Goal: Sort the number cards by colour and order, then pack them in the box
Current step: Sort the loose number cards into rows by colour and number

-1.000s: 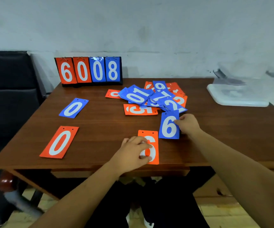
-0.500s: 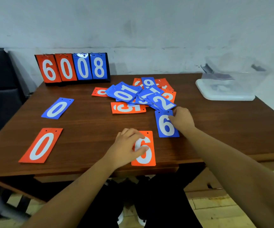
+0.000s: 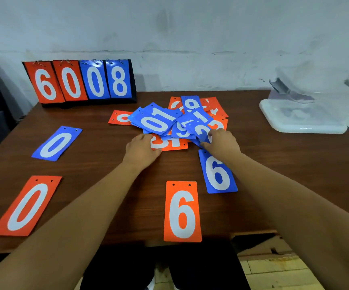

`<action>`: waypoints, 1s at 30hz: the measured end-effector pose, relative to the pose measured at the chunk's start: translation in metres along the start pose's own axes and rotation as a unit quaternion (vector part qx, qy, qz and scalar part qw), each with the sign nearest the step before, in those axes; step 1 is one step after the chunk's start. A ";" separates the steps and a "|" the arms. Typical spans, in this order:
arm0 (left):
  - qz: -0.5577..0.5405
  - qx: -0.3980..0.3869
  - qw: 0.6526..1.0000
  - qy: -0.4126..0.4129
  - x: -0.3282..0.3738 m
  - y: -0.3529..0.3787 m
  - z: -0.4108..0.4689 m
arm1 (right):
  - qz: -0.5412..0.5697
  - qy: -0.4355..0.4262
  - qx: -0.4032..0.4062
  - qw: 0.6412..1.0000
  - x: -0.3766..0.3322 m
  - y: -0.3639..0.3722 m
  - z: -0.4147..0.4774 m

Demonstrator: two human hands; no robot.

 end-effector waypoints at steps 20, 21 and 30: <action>-0.629 -0.064 0.769 -0.097 -0.005 -0.016 -0.058 | 0.106 -0.286 0.101 0.947 -0.136 -0.023 -0.097; -0.632 -0.047 0.767 -0.100 -0.009 -0.016 -0.062 | 0.116 -0.296 0.065 0.946 -0.142 -0.013 -0.102; -0.576 0.060 0.772 -0.262 -0.115 -0.004 -0.088 | 0.169 -0.108 -0.042 0.979 -0.119 0.037 -0.078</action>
Point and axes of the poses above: each hand's wrist, its own z-axis towards the middle knuckle, its own y-axis out of the palm, x = y × z, the point moved 9 cm from there along z, towards the middle knuckle, and after that the axes turned 11 degrees about z, right-handed, at the moved point
